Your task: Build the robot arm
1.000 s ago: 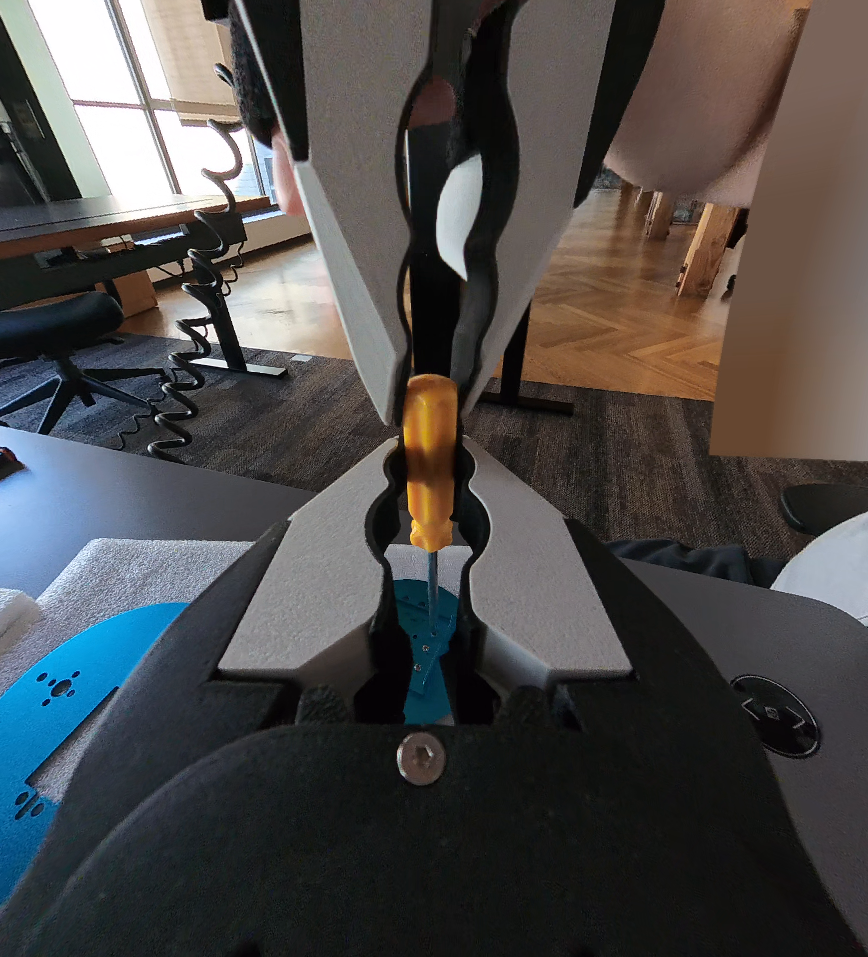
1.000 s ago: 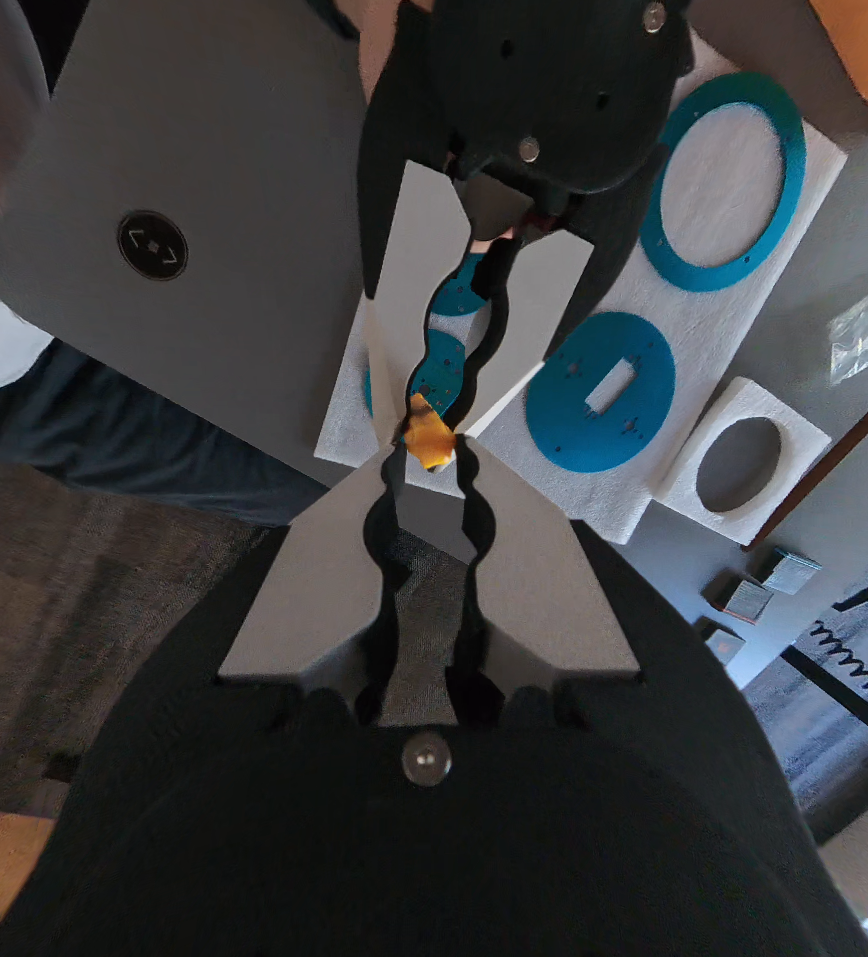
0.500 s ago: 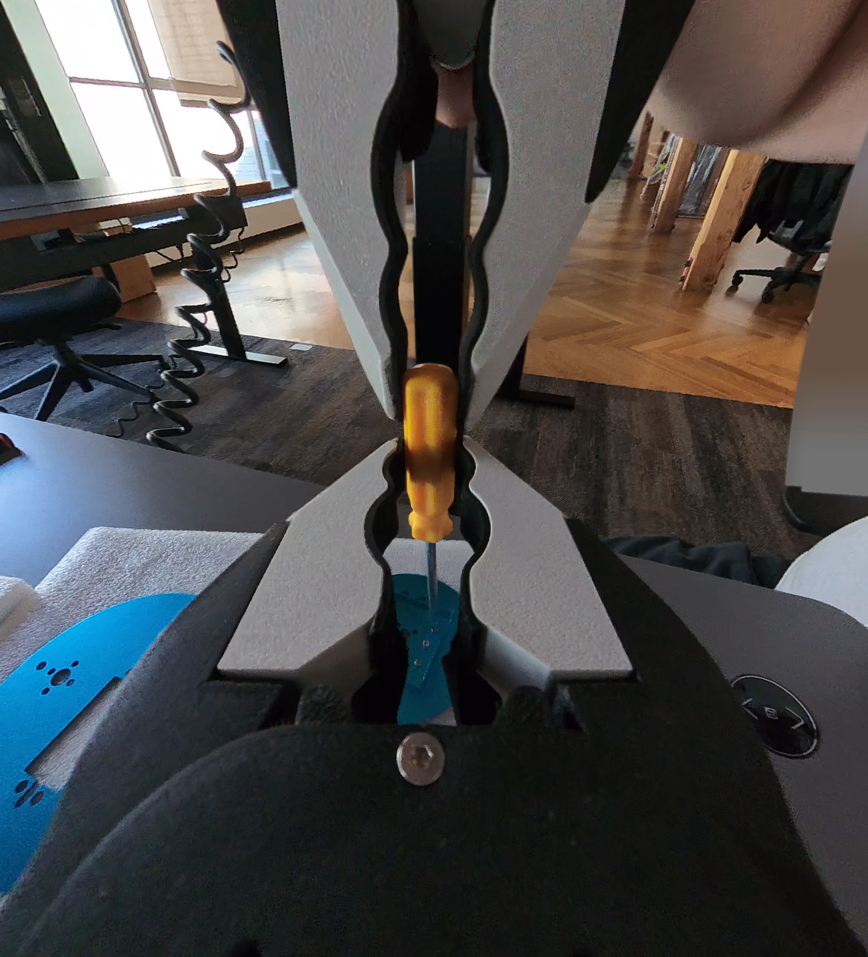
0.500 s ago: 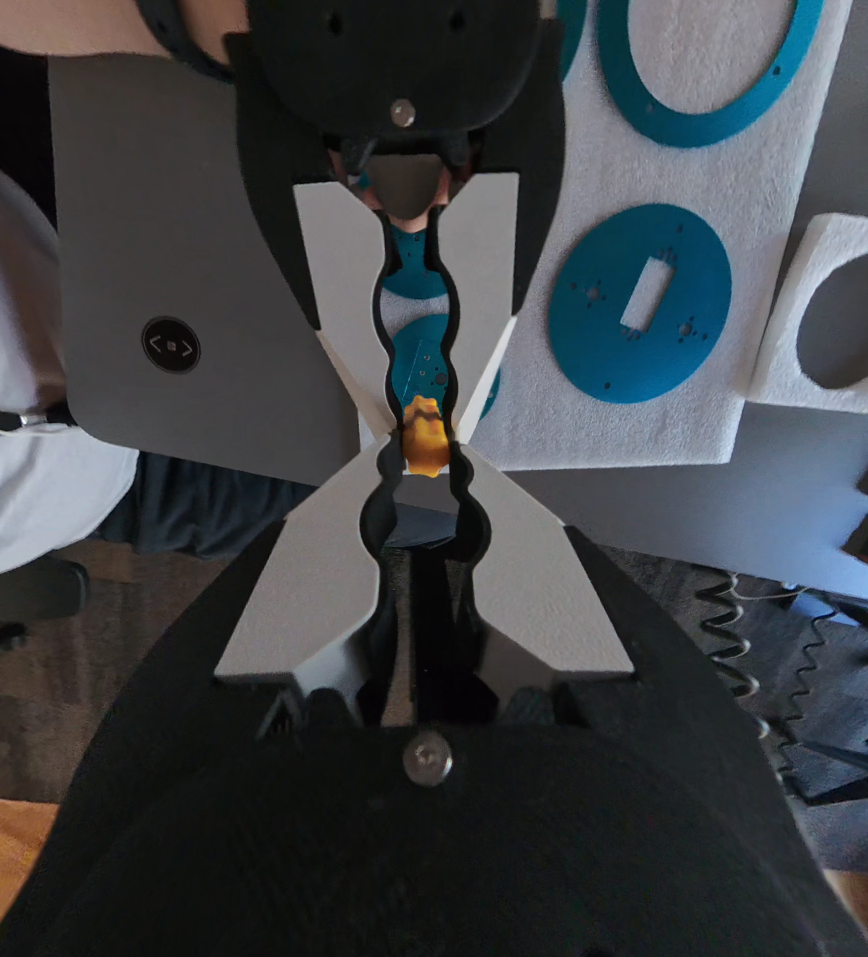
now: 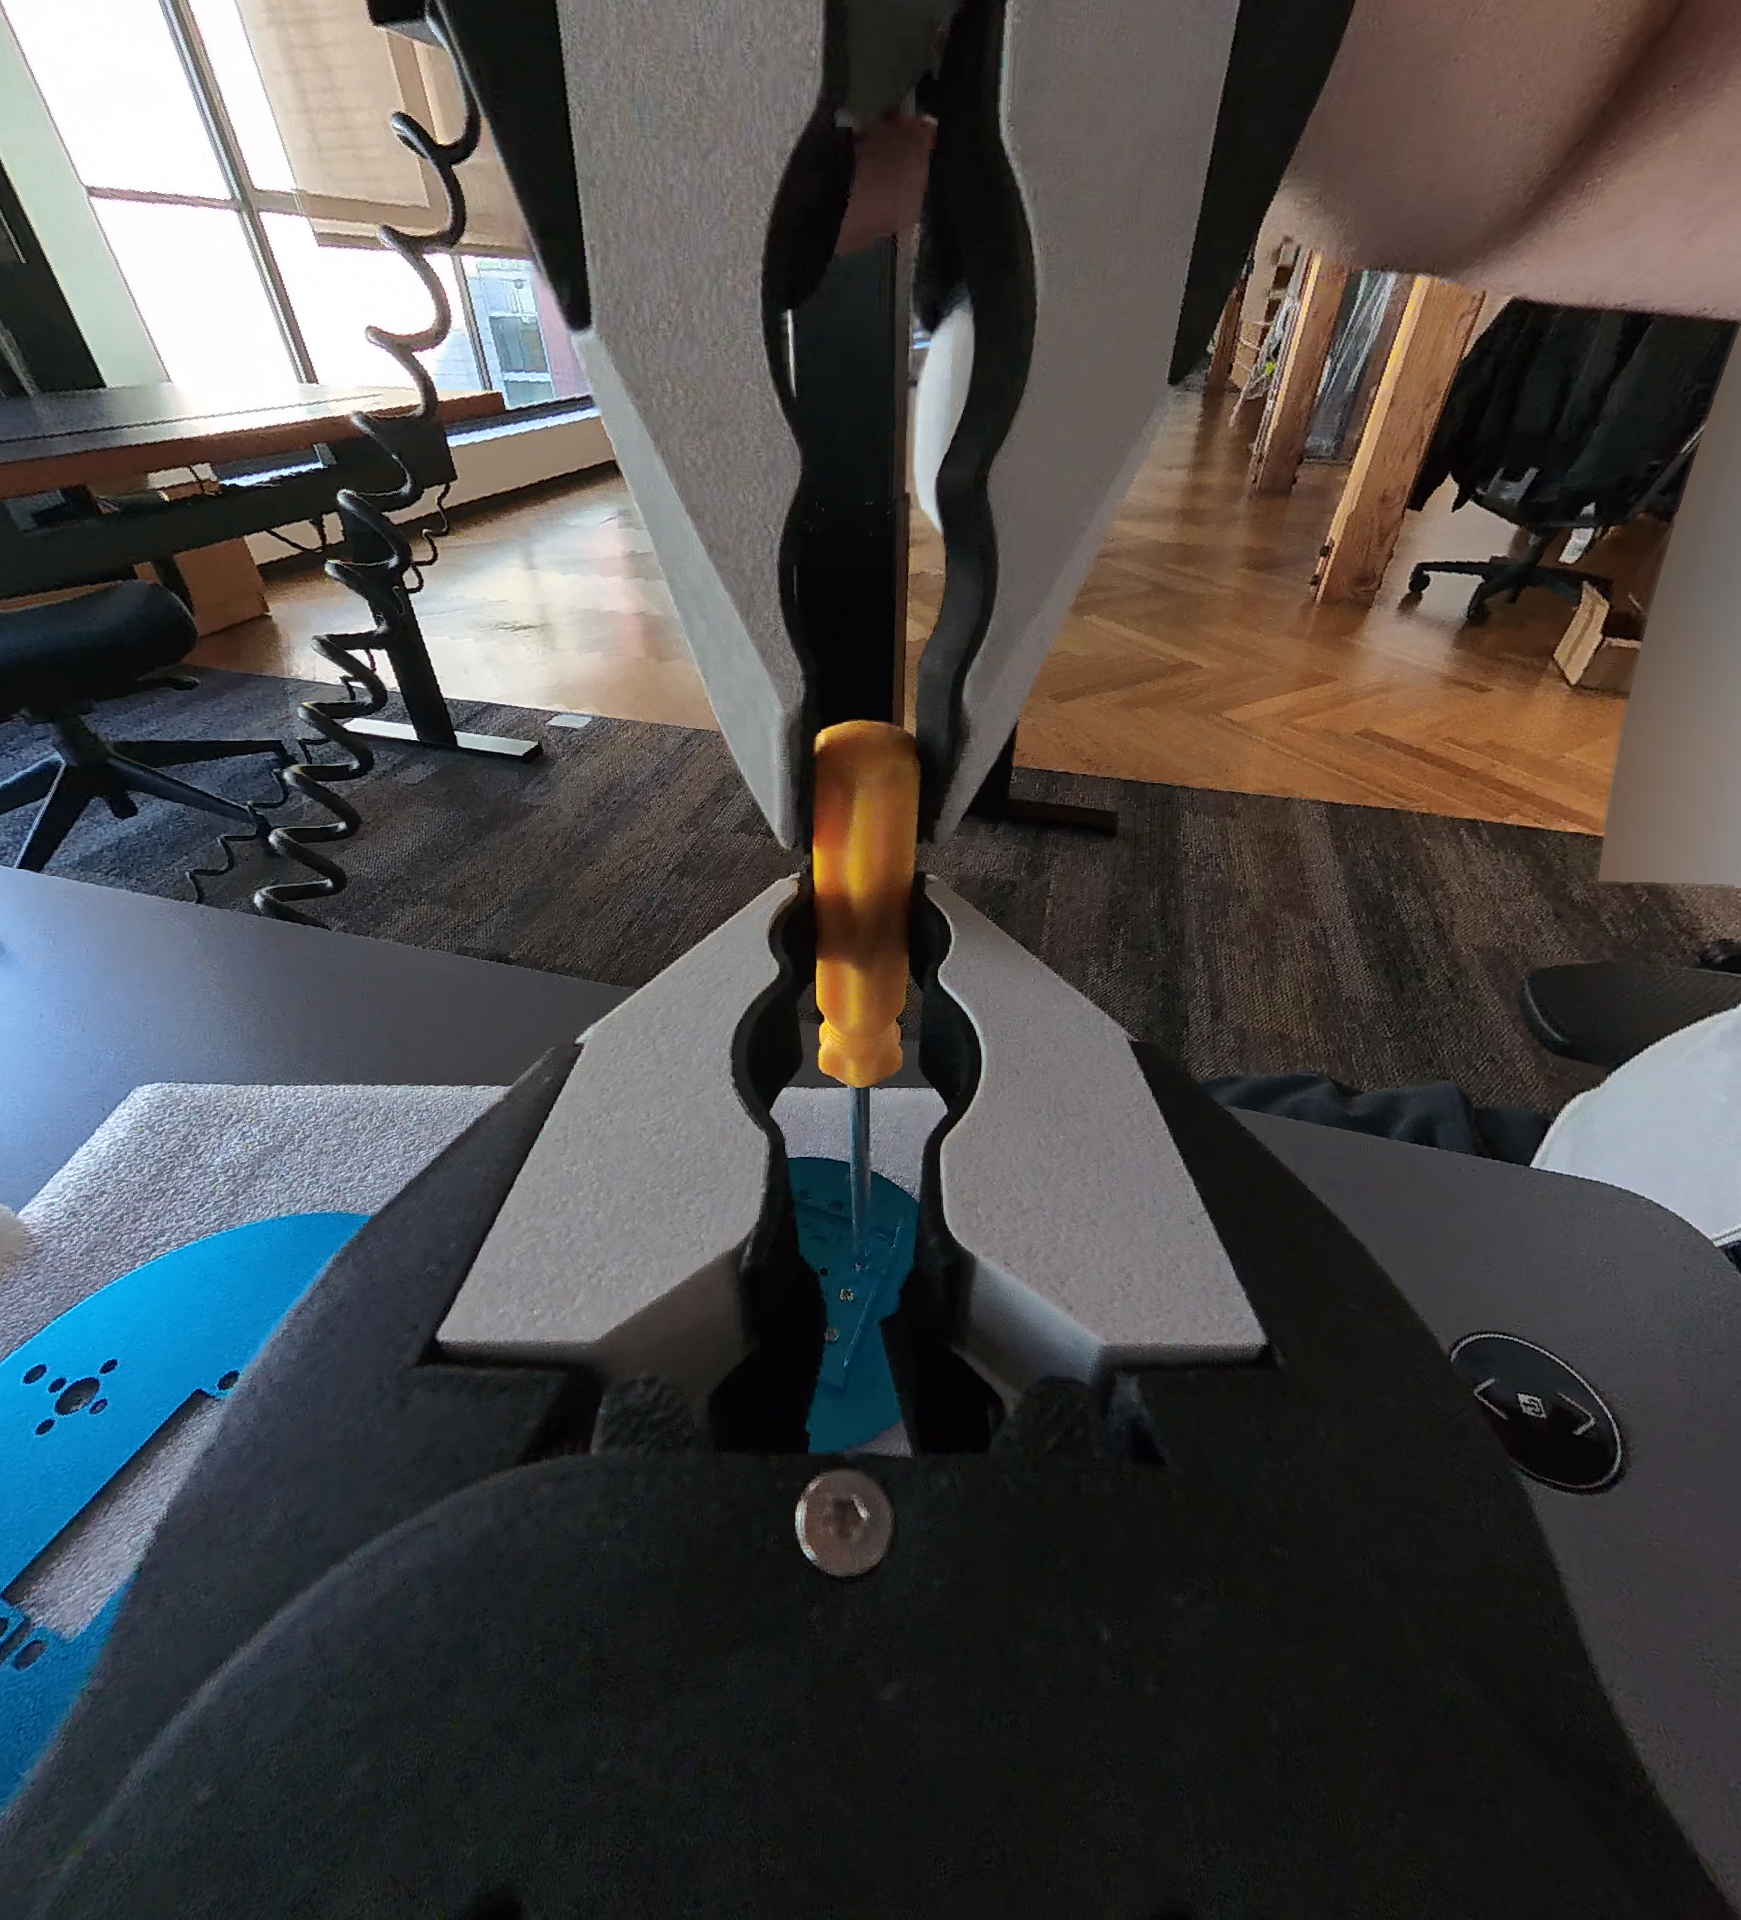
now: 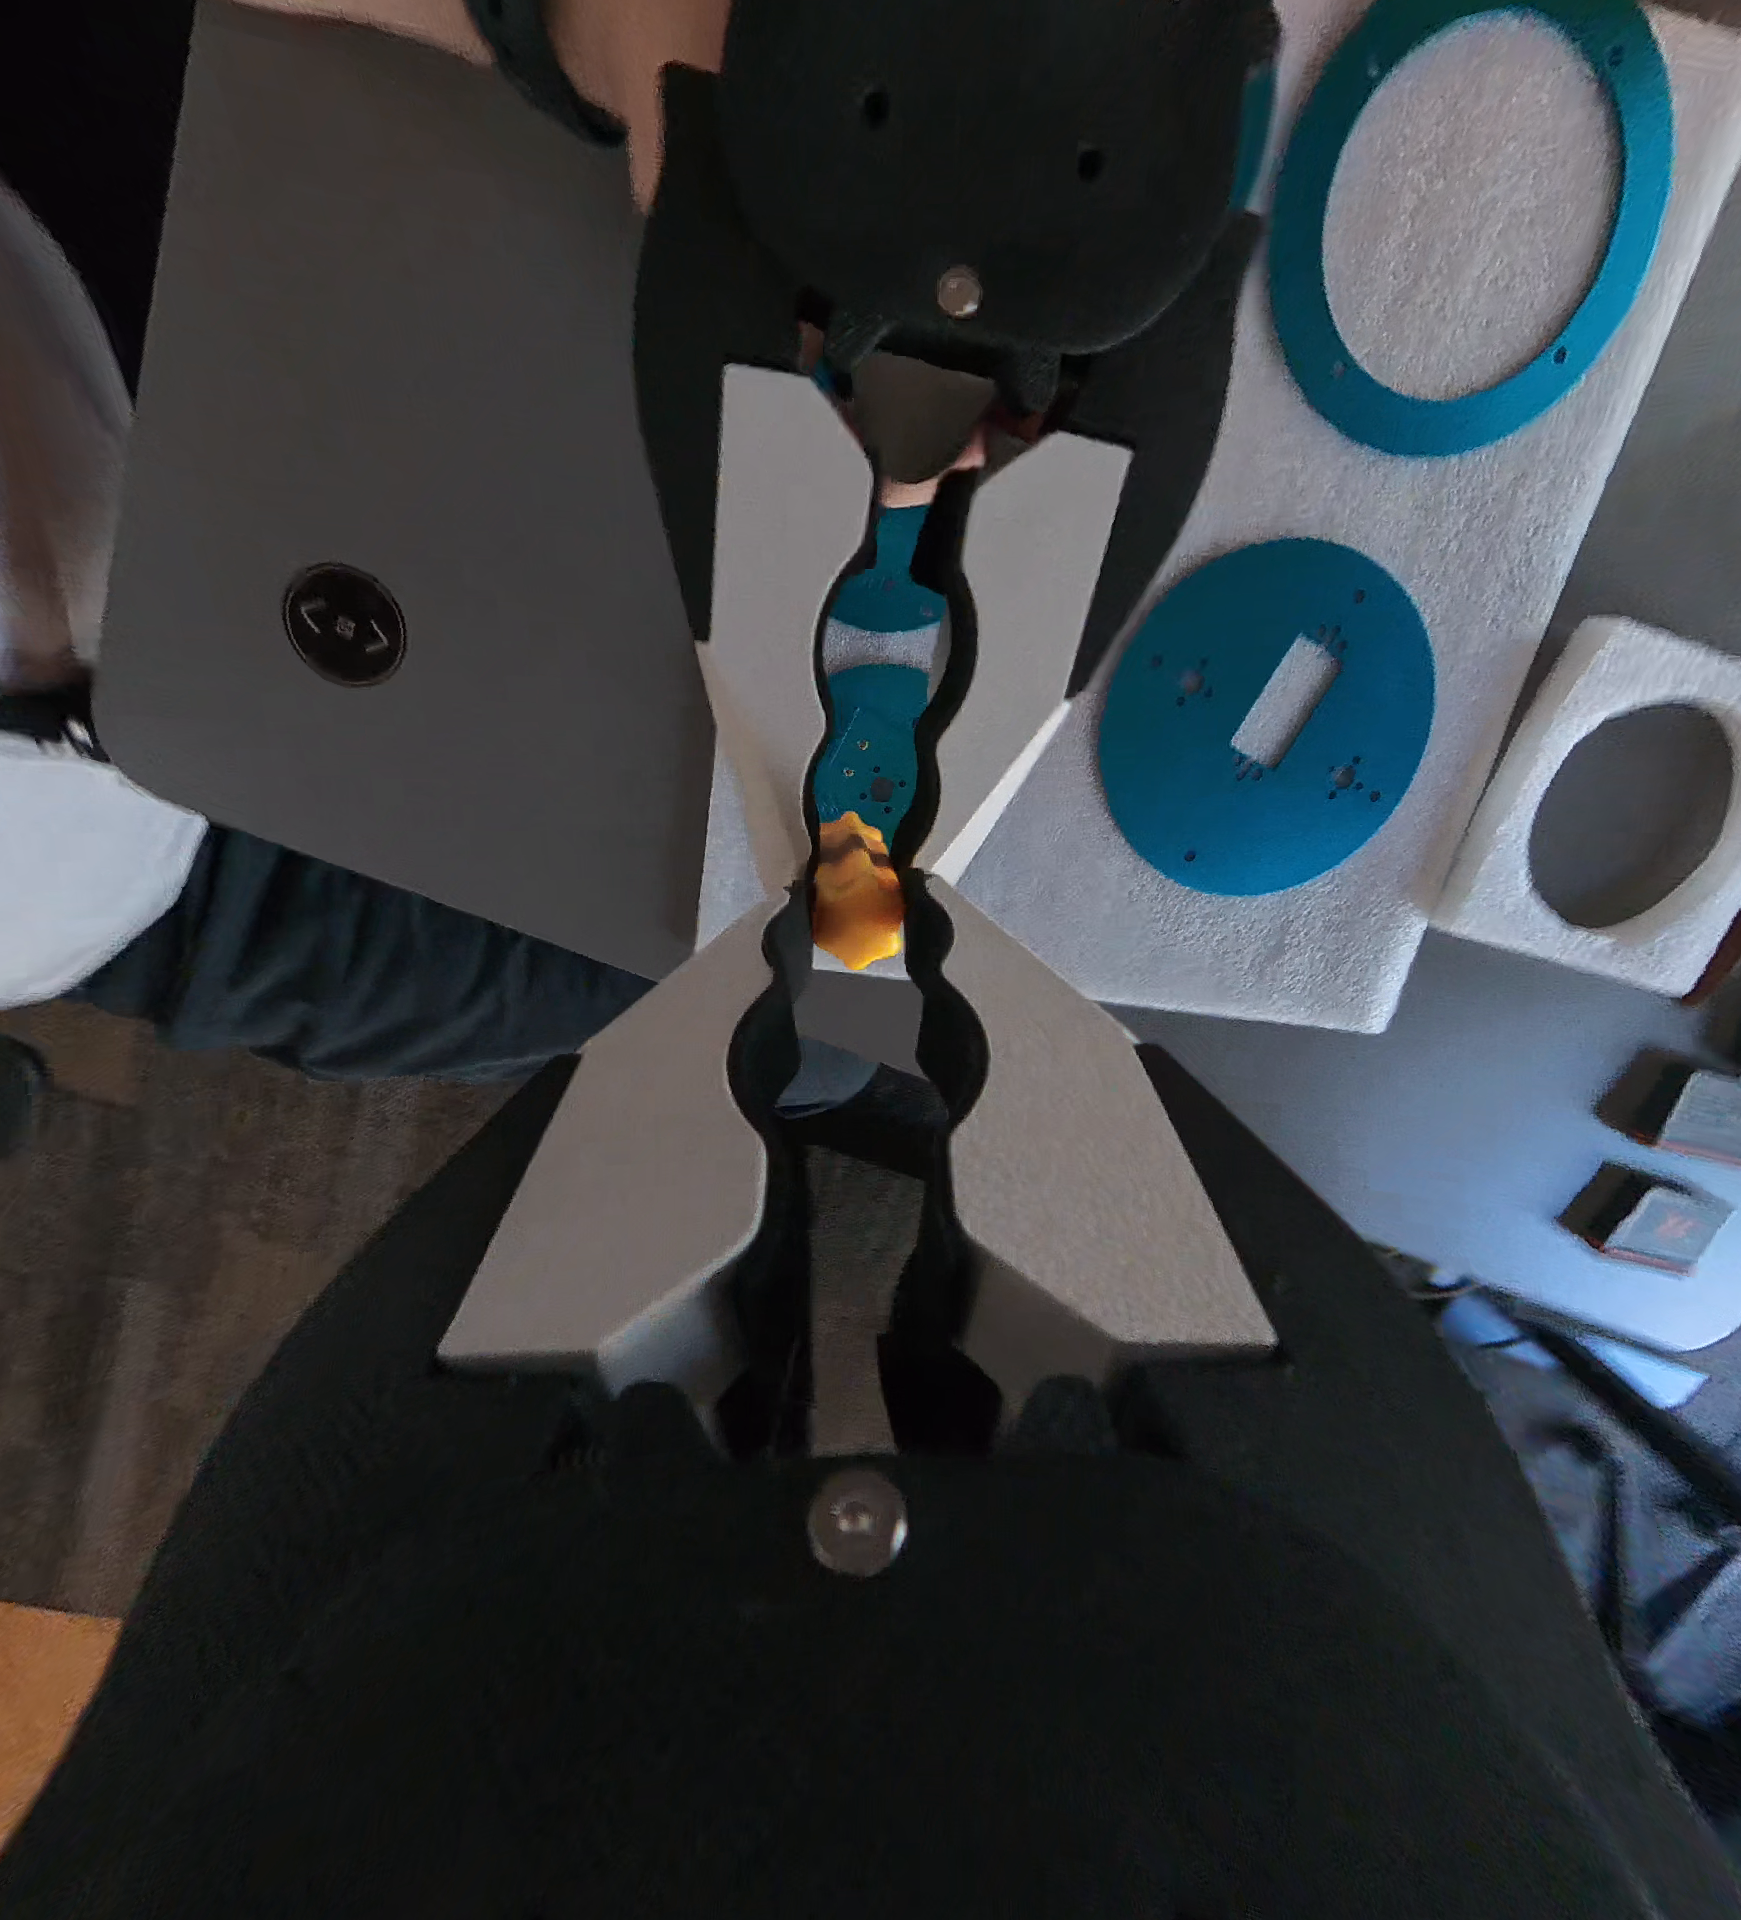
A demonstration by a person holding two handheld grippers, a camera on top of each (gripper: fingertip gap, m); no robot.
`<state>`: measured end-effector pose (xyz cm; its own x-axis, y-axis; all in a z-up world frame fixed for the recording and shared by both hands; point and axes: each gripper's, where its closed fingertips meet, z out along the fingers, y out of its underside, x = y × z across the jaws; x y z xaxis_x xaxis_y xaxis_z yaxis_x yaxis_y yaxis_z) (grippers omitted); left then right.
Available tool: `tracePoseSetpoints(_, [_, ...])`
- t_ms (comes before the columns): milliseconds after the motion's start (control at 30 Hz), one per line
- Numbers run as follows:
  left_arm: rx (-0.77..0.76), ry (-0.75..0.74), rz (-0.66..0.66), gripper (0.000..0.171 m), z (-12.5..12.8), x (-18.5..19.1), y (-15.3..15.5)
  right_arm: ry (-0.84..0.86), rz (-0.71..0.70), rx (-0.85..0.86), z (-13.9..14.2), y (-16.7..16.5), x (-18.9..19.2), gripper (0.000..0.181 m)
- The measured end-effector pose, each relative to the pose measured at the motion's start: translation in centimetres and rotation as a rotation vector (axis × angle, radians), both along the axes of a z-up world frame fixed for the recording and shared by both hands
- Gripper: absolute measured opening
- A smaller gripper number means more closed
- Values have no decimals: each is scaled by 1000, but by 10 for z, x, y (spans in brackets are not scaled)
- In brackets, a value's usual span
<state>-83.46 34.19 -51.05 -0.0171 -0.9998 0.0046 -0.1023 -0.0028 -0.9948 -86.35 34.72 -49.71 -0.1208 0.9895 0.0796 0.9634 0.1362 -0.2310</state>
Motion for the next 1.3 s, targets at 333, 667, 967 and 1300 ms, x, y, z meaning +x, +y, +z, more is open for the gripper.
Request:
tracePoseSetpoints(333, [20, 39, 47, 17, -5, 1, 5, 42, -393, 0, -1, 8, 3, 19])
tracePoseSetpoints(667, [34, 32, 58, 16, -7, 5, 5, 135, -572, 1, -2, 10, 5, 19])
tracePoseSetpoints(967, [39, 45, 38, 17, -9, 4, 1, 591, -578, 19, 15, 14, -11, 27])
tracePoseSetpoints(1300, [34, 43, 26, 17, -9, 1, 0, 1012, -439, -23, 7, 8, -17, 17])
